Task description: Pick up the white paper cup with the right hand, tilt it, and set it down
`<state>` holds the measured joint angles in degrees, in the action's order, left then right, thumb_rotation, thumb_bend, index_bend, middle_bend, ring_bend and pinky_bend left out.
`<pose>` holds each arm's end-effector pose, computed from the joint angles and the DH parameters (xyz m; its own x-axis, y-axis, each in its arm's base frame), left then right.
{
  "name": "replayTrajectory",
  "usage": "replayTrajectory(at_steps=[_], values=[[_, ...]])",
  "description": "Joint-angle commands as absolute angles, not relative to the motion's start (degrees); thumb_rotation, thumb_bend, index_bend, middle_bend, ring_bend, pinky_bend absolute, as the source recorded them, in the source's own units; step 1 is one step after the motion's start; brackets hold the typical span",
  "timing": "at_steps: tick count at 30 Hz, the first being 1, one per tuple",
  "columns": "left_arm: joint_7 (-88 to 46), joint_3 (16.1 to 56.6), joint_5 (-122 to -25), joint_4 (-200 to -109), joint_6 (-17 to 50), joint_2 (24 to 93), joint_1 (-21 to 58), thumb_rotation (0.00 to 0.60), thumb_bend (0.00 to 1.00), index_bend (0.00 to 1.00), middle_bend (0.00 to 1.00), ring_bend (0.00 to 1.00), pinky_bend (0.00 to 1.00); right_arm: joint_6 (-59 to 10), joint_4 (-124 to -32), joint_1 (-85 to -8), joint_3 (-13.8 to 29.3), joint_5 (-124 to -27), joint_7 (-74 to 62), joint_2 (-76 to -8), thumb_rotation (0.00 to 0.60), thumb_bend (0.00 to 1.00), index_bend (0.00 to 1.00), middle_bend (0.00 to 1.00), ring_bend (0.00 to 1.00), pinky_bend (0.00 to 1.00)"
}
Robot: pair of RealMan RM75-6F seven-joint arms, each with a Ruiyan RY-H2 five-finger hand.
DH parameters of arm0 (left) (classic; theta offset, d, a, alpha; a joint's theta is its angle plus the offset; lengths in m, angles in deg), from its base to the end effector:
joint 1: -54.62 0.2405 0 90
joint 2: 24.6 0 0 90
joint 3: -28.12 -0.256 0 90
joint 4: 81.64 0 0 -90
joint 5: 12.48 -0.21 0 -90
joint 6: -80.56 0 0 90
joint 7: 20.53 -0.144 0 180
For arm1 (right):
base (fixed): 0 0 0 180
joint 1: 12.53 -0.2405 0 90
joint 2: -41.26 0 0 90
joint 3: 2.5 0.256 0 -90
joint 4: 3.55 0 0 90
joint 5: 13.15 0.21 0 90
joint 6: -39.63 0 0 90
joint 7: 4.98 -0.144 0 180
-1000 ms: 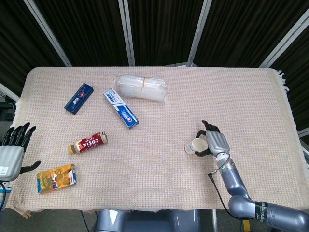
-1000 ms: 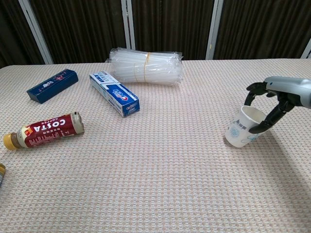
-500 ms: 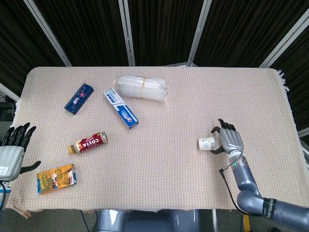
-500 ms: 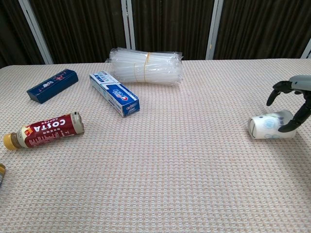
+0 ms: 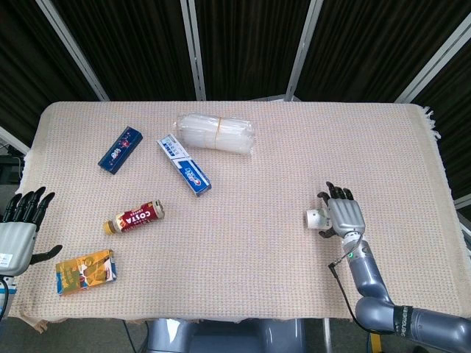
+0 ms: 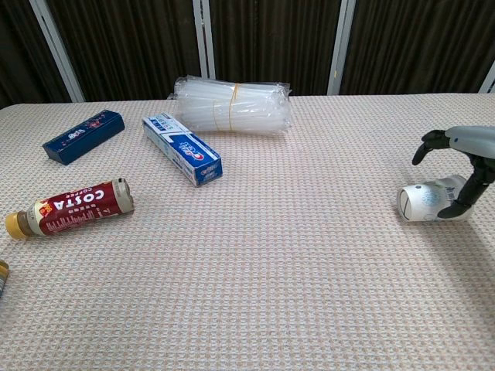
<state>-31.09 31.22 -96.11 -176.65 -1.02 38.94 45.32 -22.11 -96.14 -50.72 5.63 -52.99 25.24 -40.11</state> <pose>-0.2957 0.2044 0.1524 0.5246 0.0255 0.8510 0.8508 -0.0507 -0.5230 -0.2219 -0.3277 0.0267 0.4098 -0.3577 0.8391 -0.8965 0.0119 0.4429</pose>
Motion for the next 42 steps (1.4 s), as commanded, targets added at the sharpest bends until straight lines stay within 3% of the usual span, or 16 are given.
replayTrajectory(at_steps=[1, 15, 34, 37, 42], values=[[-31.1, 31.2, -96.1, -176.6, -1.0, 38.9, 45.3, 0.6, 0.0, 0.0, 0.0, 0.0, 0.0, -25.4, -93.3, -50.6, 4.5, -56.8, 26.9, -43.5, 0.6, 0.14, 0.3, 0.0, 0.0, 0.0], [-30.8, 31.1, -96.3, -176.5, -1.0, 38.9, 45.3, 0.6, 0.0, 0.0, 0.0, 0.0, 0.0, -26.8, -86.4, -50.4, 3.4, -59.0, 31.6, -49.8, 0.6, 0.15, 0.36, 0.04, 0.0, 0.0], [-30.8, 31.1, -96.3, -176.5, -1.0, 38.9, 45.3, 0.6, 0.0, 0.0, 0.0, 0.0, 0.0, -27.8, -86.6, -49.4, 5.4, -60.6, 31.9, -50.7, 0.6, 0.21, 0.49, 0.11, 0.0, 0.0], [-30.8, 31.1, -96.3, -176.5, -1.0, 38.9, 45.3, 0.6, 0.0, 0.0, 0.0, 0.0, 0.0, -27.8, -87.7, -48.9, 7.4, -61.3, 28.1, -50.5, 0.6, 0.21, 0.49, 0.12, 0.0, 0.0], [-30.9, 31.2, -96.2, -176.5, -0.9, 38.9, 45.2, 0.6, 0.0, 0.0, 0.0, 0.0, 0.0, -27.4, -91.2, -46.9, 14.7, -61.7, 12.5, -50.8, 0.6, 0.19, 0.49, 0.12, 0.0, 0.0]])
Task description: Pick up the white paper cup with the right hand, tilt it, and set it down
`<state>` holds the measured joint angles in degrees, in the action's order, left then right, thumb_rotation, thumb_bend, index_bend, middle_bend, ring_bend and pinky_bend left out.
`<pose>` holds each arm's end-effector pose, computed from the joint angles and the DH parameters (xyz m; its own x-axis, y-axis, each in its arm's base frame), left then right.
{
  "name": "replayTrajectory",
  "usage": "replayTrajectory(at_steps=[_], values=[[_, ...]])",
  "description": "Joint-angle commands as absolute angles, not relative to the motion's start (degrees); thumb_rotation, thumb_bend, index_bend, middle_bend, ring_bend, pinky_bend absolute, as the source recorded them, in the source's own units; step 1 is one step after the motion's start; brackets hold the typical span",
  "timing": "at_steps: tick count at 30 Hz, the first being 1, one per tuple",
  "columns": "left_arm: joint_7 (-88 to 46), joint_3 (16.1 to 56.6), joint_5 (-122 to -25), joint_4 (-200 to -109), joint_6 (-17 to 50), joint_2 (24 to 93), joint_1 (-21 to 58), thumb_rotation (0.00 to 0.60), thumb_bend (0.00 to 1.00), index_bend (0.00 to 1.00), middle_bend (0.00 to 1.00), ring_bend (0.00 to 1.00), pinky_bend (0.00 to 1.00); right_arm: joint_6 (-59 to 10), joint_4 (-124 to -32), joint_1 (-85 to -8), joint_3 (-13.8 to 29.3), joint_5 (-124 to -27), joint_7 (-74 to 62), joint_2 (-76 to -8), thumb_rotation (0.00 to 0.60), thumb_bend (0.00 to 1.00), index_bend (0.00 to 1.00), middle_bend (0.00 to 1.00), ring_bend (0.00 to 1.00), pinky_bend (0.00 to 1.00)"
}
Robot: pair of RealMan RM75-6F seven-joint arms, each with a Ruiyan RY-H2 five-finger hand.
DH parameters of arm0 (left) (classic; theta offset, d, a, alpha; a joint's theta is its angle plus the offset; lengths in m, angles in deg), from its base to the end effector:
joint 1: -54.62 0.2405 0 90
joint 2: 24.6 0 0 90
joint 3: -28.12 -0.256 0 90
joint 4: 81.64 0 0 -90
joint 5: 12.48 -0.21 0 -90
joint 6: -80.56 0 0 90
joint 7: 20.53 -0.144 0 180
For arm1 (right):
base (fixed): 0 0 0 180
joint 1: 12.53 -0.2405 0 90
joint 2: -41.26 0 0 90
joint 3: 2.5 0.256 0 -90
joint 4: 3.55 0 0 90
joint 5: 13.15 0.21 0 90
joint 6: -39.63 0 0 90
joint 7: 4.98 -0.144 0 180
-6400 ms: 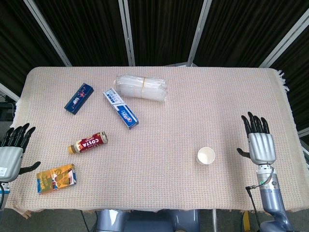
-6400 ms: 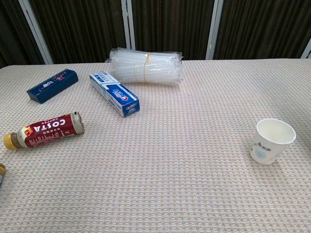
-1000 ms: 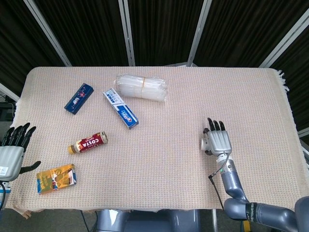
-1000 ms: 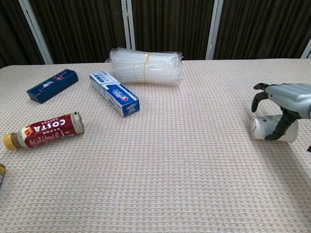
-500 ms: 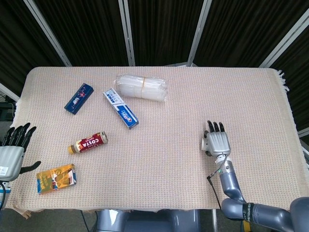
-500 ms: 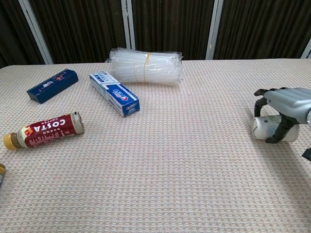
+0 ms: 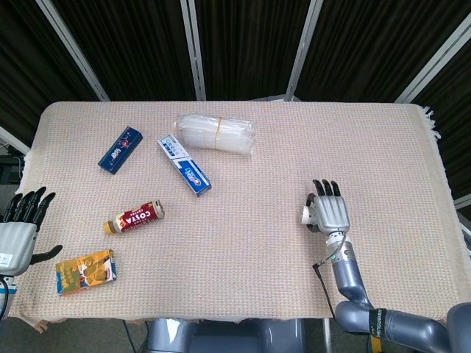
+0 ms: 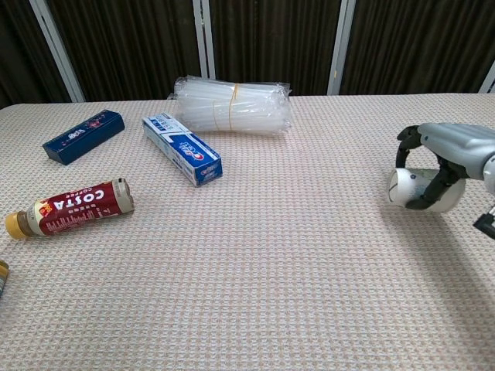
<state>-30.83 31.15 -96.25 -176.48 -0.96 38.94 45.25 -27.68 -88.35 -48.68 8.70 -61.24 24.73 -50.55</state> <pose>-0.2959 0.2045 0.1523 0.5237 0.0265 0.8515 0.8513 -0.0539 -0.5219 -0.2048 -0.3314 -0.0033 0.3986 -0.2251 0.8891 -0.9133 -0.0088 0.4072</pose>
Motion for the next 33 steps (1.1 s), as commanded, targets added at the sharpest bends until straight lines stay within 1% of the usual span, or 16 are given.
replayTrajectory(at_steps=[1, 5, 9, 13, 18, 24, 33], values=[[-30.9, 31.2, -96.2, -176.5, -0.9, 38.9, 45.2, 0.6, 0.0, 0.0, 0.0, 0.0, 0.0, -27.1, -91.6, -46.5, 16.2, -61.5, 9.1, -51.0, 0.6, 0.18, 0.49, 0.12, 0.0, 0.0], [-31.0, 31.2, -96.1, -176.5, -0.9, 39.0, 45.3, 0.6, 0.0, 0.0, 0.0, 0.0, 0.0, -26.8, -91.1, -45.0, 20.4, -62.4, -2.2, -52.3, 0.6, 0.18, 0.49, 0.12, 0.0, 0.0], [-31.2, 31.2, -96.1, -176.6, -0.9, 39.0, 45.2, 0.6, 0.0, 0.0, 0.0, 0.0, 0.0, -26.8, -88.3, -44.0, 21.5, -64.2, -9.6, -54.5, 0.6, 0.17, 0.49, 0.12, 0.0, 0.0], [-31.2, 31.2, -96.1, -176.6, -1.0, 39.0, 45.2, 0.6, 0.0, 0.0, 0.0, 0.0, 0.0, -26.7, -86.8, -43.4, 21.8, -64.8, -13.3, -55.9, 0.6, 0.16, 0.49, 0.12, 0.0, 0.0], [-31.4, 31.2, -96.2, -176.5, -1.0, 39.1, 45.2, 0.6, 0.0, 0.0, 0.0, 0.0, 0.0, -26.2, -83.1, -42.8, 20.5, -65.7, -15.7, -58.8, 0.6, 0.16, 0.49, 0.12, 0.0, 0.0], [-31.2, 31.1, -96.3, -176.4, -1.1, 39.1, 45.2, 0.6, 0.0, 0.0, 0.0, 0.0, 0.0, -26.4, -80.2, -42.5, 18.6, -67.4, -15.3, -60.9, 0.6, 0.16, 0.49, 0.12, 0.0, 0.0], [-31.3, 31.1, -96.4, -176.4, -1.2, 39.2, 45.3, 0.6, 0.0, 0.0, 0.0, 0.0, 0.0, -26.5, -78.3, -41.7, 17.5, -68.4, -14.7, -62.9, 0.6, 0.17, 0.49, 0.12, 0.0, 0.0]])
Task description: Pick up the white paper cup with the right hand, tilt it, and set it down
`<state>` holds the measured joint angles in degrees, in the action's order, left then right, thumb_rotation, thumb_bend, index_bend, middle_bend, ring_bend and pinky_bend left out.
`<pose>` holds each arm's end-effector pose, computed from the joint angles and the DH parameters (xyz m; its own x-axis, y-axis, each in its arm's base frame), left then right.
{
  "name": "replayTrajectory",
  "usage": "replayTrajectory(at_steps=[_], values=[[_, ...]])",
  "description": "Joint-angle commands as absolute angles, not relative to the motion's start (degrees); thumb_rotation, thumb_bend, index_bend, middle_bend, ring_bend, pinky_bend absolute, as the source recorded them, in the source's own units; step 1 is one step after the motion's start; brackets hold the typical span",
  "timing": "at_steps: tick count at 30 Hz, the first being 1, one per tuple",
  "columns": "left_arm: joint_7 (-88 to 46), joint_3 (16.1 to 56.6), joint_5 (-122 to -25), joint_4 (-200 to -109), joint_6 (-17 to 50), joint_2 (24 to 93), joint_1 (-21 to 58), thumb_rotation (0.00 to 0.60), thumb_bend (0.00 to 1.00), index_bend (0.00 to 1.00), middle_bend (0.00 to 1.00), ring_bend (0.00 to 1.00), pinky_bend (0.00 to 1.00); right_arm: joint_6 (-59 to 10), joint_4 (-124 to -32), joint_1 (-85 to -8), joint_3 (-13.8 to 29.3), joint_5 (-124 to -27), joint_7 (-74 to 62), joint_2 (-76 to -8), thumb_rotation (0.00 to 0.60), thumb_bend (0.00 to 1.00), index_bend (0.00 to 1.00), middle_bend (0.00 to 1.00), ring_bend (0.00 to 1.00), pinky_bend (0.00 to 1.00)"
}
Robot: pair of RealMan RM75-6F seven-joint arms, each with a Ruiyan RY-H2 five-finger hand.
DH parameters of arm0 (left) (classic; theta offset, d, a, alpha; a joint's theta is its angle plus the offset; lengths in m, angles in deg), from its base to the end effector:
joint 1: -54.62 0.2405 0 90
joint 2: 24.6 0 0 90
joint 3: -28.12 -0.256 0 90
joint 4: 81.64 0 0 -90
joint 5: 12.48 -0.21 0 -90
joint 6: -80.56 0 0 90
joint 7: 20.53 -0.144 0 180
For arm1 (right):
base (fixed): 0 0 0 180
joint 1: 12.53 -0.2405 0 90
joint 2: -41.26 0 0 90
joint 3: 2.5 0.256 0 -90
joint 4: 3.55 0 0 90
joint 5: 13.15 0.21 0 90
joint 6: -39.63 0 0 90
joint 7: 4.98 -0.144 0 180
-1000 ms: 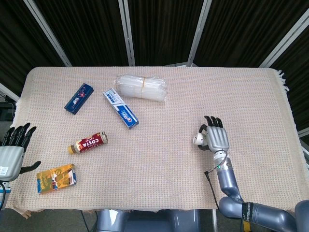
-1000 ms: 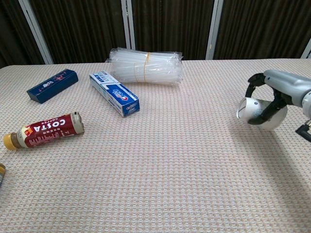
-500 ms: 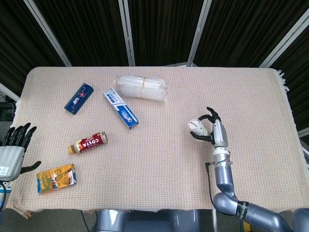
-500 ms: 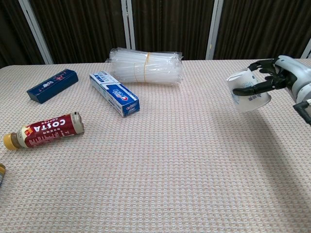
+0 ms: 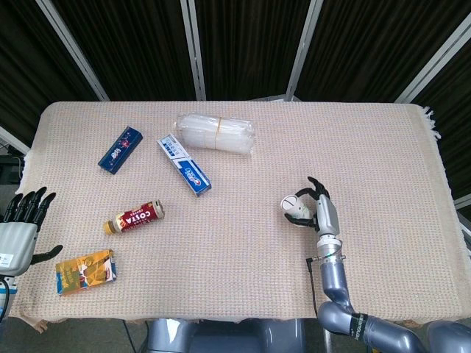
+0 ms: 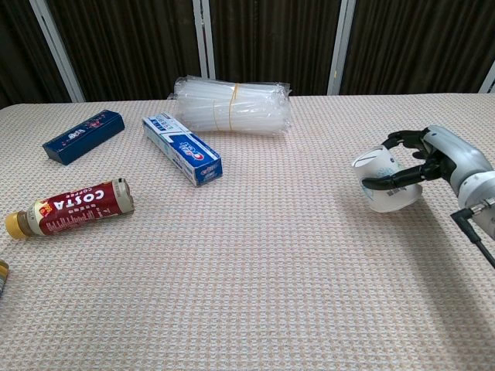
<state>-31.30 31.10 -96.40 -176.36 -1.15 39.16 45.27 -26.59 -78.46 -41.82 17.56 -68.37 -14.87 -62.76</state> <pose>-0.2957 0.2043 0.1514 0.5295 0.0236 0.8480 0.8476 -0.0559 -0.5277 -0.2076 -0.3271 -0.0380 -0.3673 -0.0719 0.9273 -0.9208 0.1691 -0.3516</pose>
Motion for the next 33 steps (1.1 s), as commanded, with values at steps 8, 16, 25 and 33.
replayTrajectory(at_steps=[8, 16, 25, 33], values=[[-31.2, 31.1, -96.5, -176.3, -1.1, 39.1, 45.3, 0.6, 0.0, 0.0, 0.0, 0.0, 0.0, -26.3, -77.3, -40.6, 17.3, -68.0, -13.5, -63.3, 0.6, 0.17, 0.49, 0.12, 0.0, 0.0], [-31.1, 31.0, -96.5, -176.3, -1.1, 39.1, 45.2, 0.6, 0.0, 0.0, 0.0, 0.0, 0.0, -26.6, -77.7, -39.4, 17.6, -67.4, -12.1, -62.7, 0.6, 0.18, 0.49, 0.12, 0.0, 0.0], [-30.9, 31.0, -96.6, -176.3, -1.1, 39.0, 45.3, 0.6, 0.0, 0.0, 0.0, 0.0, 0.0, -29.5, -79.3, -37.1, 17.5, -67.0, -9.6, -61.7, 0.6, 0.18, 0.4, 0.08, 0.0, 0.0], [-30.8, 31.0, -96.7, -176.2, -1.2, 39.0, 45.3, 0.6, 0.0, 0.0, 0.0, 0.0, 0.0, -30.9, -83.1, -34.8, 16.3, -68.9, -10.0, -60.0, 0.6, 0.18, 0.18, 0.0, 0.0, 0.0]])
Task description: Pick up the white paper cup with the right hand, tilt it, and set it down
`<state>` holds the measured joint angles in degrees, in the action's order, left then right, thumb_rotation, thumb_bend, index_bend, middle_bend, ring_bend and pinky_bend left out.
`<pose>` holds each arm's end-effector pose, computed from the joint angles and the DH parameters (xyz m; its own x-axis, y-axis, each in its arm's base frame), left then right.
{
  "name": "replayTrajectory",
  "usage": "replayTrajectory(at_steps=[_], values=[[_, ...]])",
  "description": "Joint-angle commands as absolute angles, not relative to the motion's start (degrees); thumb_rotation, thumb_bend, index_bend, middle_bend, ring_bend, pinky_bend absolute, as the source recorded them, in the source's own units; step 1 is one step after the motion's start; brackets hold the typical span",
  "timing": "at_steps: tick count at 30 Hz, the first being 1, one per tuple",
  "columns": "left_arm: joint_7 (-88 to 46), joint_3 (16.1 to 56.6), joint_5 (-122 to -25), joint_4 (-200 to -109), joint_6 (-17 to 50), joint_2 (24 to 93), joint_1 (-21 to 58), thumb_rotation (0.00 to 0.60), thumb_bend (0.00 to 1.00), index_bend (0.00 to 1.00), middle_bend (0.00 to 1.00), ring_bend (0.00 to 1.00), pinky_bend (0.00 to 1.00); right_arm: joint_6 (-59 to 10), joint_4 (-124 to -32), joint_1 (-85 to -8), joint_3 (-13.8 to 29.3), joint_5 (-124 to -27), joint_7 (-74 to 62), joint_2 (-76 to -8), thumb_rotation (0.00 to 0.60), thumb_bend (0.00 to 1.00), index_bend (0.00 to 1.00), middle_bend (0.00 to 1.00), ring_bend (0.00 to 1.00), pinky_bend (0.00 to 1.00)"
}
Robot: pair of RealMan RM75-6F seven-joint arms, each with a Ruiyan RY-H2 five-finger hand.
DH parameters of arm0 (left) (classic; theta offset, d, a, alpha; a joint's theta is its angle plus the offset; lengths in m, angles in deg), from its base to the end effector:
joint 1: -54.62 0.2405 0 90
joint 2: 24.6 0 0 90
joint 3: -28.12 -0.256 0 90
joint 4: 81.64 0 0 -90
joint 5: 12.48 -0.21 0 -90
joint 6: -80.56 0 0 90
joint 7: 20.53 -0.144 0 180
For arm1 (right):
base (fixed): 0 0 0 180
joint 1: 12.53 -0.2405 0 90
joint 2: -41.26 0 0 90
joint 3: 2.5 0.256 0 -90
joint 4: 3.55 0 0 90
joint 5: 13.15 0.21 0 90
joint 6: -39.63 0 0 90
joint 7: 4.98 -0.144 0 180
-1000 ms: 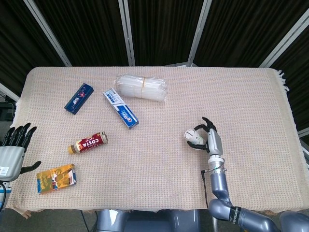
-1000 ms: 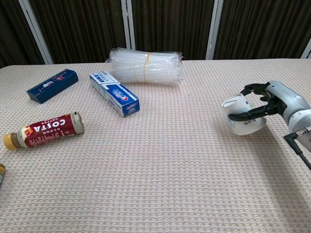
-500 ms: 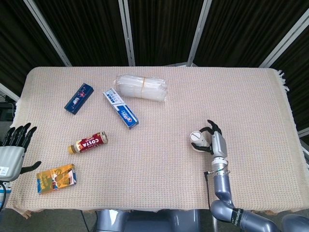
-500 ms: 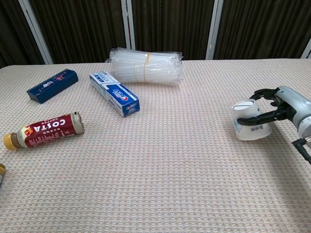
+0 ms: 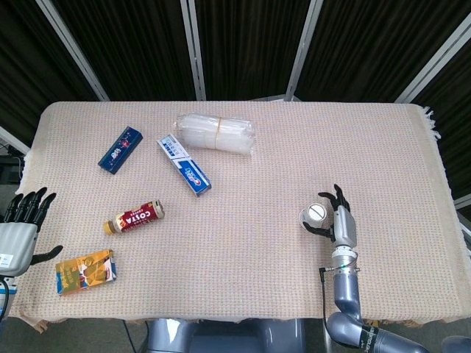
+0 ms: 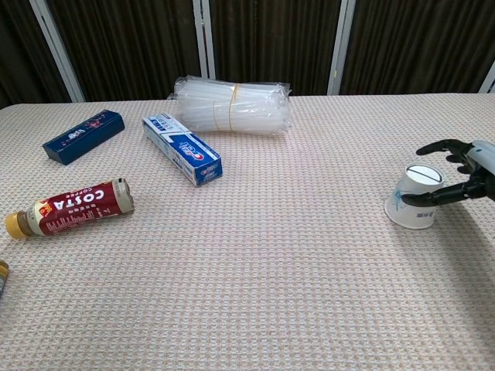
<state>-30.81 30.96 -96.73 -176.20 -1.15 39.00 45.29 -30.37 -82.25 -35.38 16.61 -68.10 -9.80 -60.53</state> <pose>-0.2960 0.2037 0.1520 0.5278 0.0249 0.8490 0.8485 -0.0606 -0.5257 -0.2388 -0.2991 -0.0233 -0.2939 -0.0158 0.9557 -0.9270 0.2484 -0.2810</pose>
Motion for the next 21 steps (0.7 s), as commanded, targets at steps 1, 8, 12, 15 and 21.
replayTrajectory(at_steps=[1, 8, 12, 15, 21], values=[[-30.8, 31.0, -96.7, -176.2, -1.2, 39.0, 45.3, 0.6, 0.0, 0.0, 0.0, 0.0, 0.0, -31.2, -83.6, -34.6, 16.2, -69.4, -10.2, -59.7, 0.6, 0.18, 0.15, 0.0, 0.0, 0.0], [-30.7, 31.0, -96.7, -176.2, -1.2, 39.0, 45.3, 0.6, 0.0, 0.0, 0.0, 0.0, 0.0, -36.7, -86.5, -34.0, 16.8, -76.0, -8.3, -56.1, 0.6, 0.16, 0.13, 0.0, 0.0, 0.0], [-30.8, 31.0, -96.7, -176.1, -1.2, 39.1, 45.3, 0.6, 0.0, 0.0, 0.0, 0.0, 0.0, -40.0, -90.1, -33.8, 18.2, -80.4, -4.9, -50.0, 0.6, 0.15, 0.13, 0.0, 0.0, 0.0], [-30.9, 31.0, -96.6, -176.2, -1.3, 39.1, 45.3, 0.6, 0.0, 0.0, 0.0, 0.0, 0.0, -39.1, -92.8, -33.0, 17.4, -81.7, -1.4, -44.0, 0.6, 0.11, 0.12, 0.0, 0.0, 0.0], [-31.0, 31.2, -96.4, -176.2, -1.4, 39.3, 45.4, 0.6, 0.0, 0.0, 0.0, 0.0, 0.0, -34.4, -95.4, -31.4, 12.3, -83.4, 6.9, -32.8, 0.6, 0.05, 0.02, 0.0, 0.0, 0.0]])
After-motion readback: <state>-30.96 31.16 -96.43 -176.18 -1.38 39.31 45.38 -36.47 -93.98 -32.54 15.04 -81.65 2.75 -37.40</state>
